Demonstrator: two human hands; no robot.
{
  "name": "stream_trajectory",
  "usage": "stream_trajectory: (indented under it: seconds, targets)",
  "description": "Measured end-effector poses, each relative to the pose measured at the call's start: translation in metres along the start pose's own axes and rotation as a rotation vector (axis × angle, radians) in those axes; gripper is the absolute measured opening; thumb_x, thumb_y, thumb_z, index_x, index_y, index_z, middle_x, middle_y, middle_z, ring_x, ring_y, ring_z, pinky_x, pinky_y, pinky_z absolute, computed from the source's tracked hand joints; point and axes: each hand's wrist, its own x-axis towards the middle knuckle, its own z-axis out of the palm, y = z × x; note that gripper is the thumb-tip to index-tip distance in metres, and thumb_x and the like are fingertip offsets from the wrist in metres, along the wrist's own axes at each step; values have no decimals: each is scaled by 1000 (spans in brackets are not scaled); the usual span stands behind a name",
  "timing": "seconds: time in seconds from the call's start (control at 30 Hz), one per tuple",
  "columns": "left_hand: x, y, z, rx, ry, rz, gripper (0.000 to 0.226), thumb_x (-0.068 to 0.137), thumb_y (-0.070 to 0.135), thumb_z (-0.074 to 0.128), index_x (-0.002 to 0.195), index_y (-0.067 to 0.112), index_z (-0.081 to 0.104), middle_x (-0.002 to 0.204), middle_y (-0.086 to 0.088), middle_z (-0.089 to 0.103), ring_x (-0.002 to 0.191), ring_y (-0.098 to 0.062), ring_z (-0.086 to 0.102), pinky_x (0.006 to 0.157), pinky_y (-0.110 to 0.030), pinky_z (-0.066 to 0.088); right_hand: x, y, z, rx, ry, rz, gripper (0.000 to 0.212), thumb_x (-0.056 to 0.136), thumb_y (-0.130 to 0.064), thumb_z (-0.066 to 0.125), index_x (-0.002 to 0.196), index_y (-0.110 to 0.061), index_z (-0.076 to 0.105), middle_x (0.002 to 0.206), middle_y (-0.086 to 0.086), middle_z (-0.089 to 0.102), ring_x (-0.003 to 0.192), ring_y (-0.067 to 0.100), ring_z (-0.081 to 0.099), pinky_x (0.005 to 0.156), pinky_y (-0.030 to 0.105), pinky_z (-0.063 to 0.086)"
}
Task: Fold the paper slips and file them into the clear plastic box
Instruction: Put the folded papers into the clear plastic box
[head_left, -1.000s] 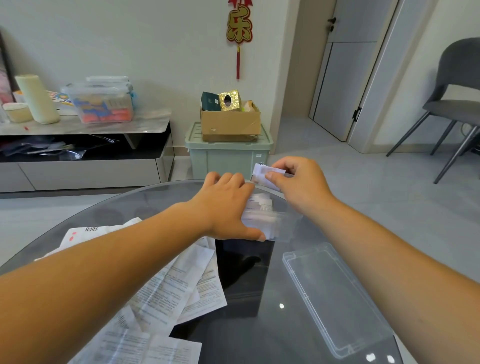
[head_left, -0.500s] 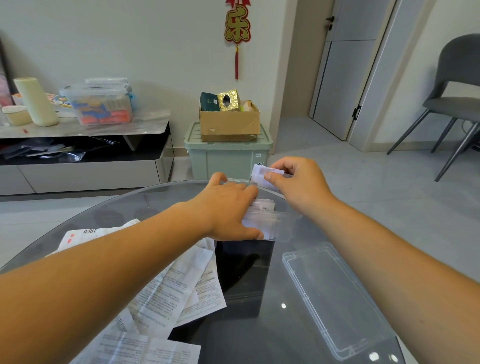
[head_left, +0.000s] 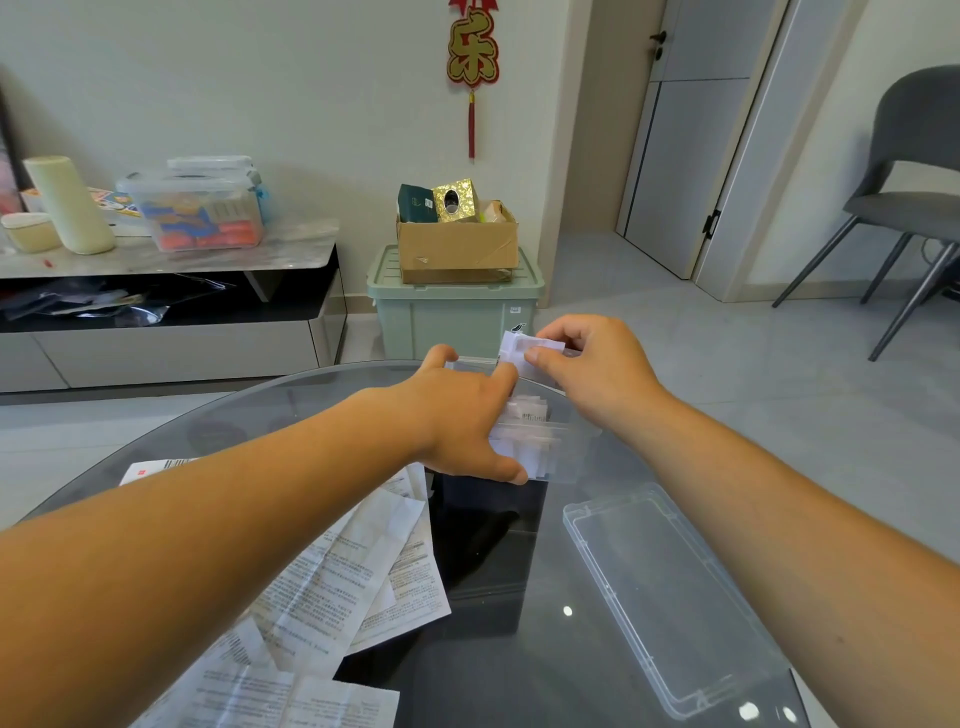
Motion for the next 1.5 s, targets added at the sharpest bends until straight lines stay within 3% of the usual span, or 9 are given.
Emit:
stream_trajectory:
  seconds: [0.17,0.37,0.57,0.8,0.97,1.1,1.2,1.33,1.5]
  targets:
    - [3,0,4,-24,19,-13,94,80,78,54,145,21,16,101,6,66,107,-21,61,120,-52,4,0,0,-1,5,-3,6,6,89,-23,72,84,-20,72,81,-7,68,76,12,60,69,29,47]
    - [-2,-7,8,-103,47,16,60,82,77,51,120,30,53,98,11,66,100,-13,60,121,-50,4,-1,1,-1,-62,-31,-7,4,89,-21,71,86,-18,72,84,-5,67,80,16,61,69,30,48]
    - [-11,-3,9,-79,134,47,46,87,71,51,103,28,58,94,10,62,99,-12,56,121,-51,10,-3,-6,1,-187,-138,-84,2,88,-20,70,88,-23,69,87,-8,67,82,11,61,67,26,47]
    - [-23,0,20,-52,334,53,57,86,70,54,118,25,65,121,1,48,119,-20,38,112,-35,29,2,-11,9,-278,-298,-74,10,88,-18,71,89,-22,62,84,-5,68,76,14,62,67,30,50]
    - [-24,4,18,-91,319,-33,65,83,72,57,136,34,56,160,-7,17,147,-29,8,120,-46,10,5,-15,9,-359,-413,-91,8,91,-28,68,92,-24,62,85,-8,67,82,17,63,74,33,52]
    - [-24,3,17,-138,283,-60,67,83,70,58,140,34,51,160,-1,22,147,-24,13,120,-43,12,0,-17,6,-311,-476,-90,19,99,-38,57,94,-22,67,88,-4,70,85,18,65,81,41,55]
    - [-24,2,18,-148,278,-68,61,82,69,61,127,28,59,160,1,21,147,-22,14,119,-42,14,-2,-16,4,-377,-553,-69,23,103,-27,45,99,-24,68,95,-5,67,92,19,61,90,47,51]
    - [-23,1,20,-278,345,-70,64,76,62,72,120,24,47,144,3,37,133,-20,31,110,-36,28,-5,-24,2,-510,-646,-46,38,97,-14,40,117,-31,68,117,-8,65,109,17,58,98,43,47]
    - [-24,-1,24,-345,383,-56,85,74,60,76,139,22,38,137,5,40,125,-16,37,106,-33,35,-6,-29,1,-506,-662,-38,40,97,-14,38,114,-34,68,122,-9,64,112,15,56,100,43,46]
